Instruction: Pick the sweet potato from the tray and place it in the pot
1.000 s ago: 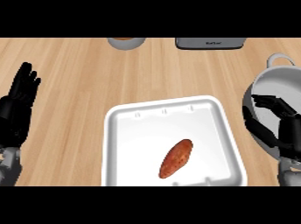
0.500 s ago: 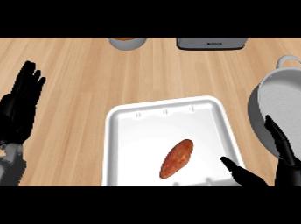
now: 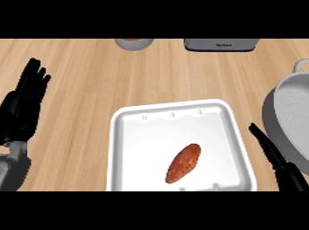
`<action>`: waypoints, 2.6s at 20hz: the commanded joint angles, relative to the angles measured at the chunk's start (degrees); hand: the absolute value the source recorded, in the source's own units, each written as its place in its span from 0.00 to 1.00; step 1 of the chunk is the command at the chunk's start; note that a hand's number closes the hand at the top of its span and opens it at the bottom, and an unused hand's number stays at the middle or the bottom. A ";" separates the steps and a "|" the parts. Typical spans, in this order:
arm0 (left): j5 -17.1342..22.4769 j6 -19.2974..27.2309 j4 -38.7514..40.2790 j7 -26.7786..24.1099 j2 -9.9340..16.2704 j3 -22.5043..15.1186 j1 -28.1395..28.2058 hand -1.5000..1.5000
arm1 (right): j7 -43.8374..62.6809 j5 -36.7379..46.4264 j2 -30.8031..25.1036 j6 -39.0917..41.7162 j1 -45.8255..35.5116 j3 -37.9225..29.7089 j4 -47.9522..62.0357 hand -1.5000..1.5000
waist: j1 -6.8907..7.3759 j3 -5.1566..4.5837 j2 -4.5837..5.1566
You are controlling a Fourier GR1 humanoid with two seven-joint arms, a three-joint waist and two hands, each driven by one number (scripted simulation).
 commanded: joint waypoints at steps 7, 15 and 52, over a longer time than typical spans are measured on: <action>0.87 -3.56 3.68 -1.60 -0.39 1.78 -0.82 0.50 | 34.54 4.41 5.29 18.87 -18.32 10.84 0.64 0.00 | 0.55 0.17 0.08; -5.04 -0.83 -5.27 0.96 -4.94 1.44 4.02 0.50 | 35.06 6.62 12.35 20.54 -20.36 11.21 6.05 0.00 | -0.17 0.29 -0.18; -9.94 -11.04 -0.72 2.72 -10.09 10.91 0.29 0.50 | 21.14 22.02 20.01 15.50 -21.51 12.64 29.80 1.00 | -0.32 0.28 -0.17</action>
